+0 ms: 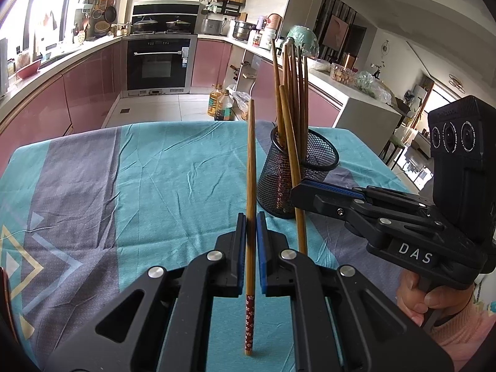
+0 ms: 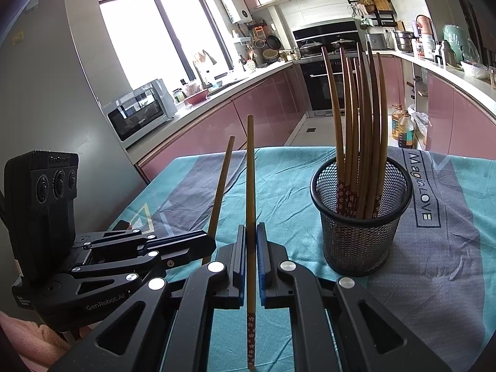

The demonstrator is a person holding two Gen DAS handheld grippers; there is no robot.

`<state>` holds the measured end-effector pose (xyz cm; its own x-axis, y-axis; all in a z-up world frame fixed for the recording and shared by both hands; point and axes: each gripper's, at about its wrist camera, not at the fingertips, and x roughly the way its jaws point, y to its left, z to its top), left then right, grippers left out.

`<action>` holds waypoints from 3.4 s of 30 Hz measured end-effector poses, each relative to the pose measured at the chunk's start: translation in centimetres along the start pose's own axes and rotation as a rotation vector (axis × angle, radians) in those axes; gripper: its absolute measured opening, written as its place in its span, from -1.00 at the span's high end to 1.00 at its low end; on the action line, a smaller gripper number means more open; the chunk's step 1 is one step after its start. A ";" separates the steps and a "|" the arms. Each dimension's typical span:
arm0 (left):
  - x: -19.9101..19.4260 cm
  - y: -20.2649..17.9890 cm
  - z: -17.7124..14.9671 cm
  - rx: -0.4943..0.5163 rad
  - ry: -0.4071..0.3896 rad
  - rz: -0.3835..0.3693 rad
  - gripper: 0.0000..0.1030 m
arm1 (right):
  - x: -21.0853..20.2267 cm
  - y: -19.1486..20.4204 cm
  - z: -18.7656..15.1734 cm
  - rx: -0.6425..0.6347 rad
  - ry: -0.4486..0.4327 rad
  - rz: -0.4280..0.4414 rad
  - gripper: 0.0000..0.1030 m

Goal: Organize utensils
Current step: 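Lift both chopsticks upright and carry them over the black mesh cup, then lower both chopsticks into the mesh cup and open both tools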

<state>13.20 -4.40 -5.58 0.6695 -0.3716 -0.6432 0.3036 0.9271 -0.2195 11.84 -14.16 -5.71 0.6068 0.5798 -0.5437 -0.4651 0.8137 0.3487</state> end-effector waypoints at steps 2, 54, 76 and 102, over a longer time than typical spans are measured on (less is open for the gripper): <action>0.0 -0.1 0.0 0.001 -0.001 -0.002 0.86 | -0.1 0.0 0.0 0.001 -0.003 -0.001 0.89; -0.2 -1.1 1.2 0.040 -0.031 -0.021 0.86 | -1.9 -0.7 0.7 0.003 -0.064 -0.016 0.89; -0.7 -1.1 2.5 0.040 -0.053 -0.049 0.86 | -3.1 -0.7 1.8 -0.019 -0.104 -0.028 0.89; -1.8 -2.2 4.6 0.071 -0.102 -0.064 0.86 | -5.9 -1.5 3.8 -0.040 -0.183 -0.049 0.89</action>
<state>14.49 -5.98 -0.58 0.7116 -0.4360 -0.5509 0.3925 0.8971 -0.2030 11.45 -18.67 -0.13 0.7345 0.5403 -0.4105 -0.4553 0.8410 0.2924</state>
